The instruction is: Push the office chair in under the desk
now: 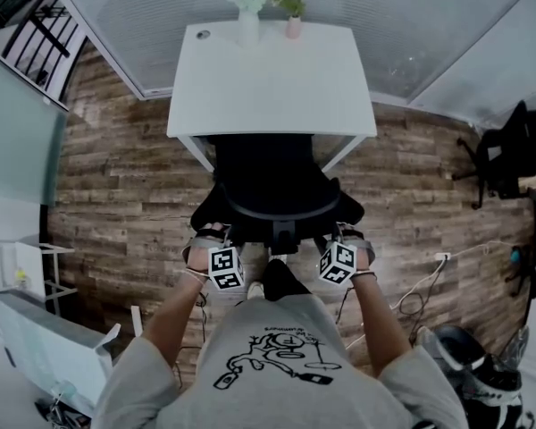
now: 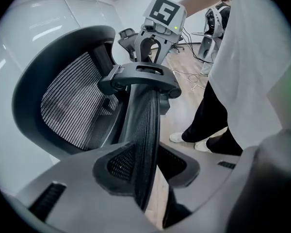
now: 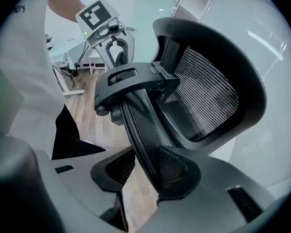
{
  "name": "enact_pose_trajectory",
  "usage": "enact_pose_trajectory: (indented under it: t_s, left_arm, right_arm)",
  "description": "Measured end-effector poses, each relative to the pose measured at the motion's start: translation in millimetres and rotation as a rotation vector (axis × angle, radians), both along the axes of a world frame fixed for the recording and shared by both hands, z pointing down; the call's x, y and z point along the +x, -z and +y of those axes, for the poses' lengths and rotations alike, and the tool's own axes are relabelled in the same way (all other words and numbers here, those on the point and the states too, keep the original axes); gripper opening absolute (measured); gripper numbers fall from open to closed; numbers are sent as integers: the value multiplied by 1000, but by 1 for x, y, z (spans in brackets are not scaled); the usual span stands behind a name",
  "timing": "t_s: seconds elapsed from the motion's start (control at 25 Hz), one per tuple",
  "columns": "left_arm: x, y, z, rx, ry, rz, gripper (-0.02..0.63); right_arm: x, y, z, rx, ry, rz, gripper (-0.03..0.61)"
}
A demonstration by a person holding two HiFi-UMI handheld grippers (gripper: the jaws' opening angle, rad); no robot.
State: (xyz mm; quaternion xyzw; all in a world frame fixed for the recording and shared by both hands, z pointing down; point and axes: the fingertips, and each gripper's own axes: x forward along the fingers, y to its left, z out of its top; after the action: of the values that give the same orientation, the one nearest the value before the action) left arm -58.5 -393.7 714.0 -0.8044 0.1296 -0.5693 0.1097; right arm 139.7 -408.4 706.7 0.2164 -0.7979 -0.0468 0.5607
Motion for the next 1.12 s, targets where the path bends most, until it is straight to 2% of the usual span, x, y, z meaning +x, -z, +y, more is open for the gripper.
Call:
enact_pose_trajectory:
  t_s: [0.36,0.64,0.76,0.88,1.0,1.12]
  left_arm:
    - [8,1,-1,-30,21,7,133]
    - [5,1,0,-2,64,-23,183]
    - [4,7,2,26,77,-28,183]
    - [2,17,6,36,99,5,183]
    - [1,36,7,56,128,45,183]
    - [3,64,6,47,204,157,174]
  right_arm:
    - [7,2,-6,-8,23,-2,158]
    - [2,2,-1,-13,-13,-27,170]
    - [0,7,0,-20,-40,-39,184]
    - [-2,17,4,-22,-52,-53,184]
    - [-10,38,8,-22,-91,-126,184]
    - [-21,65,8,1,-136,-209,179]
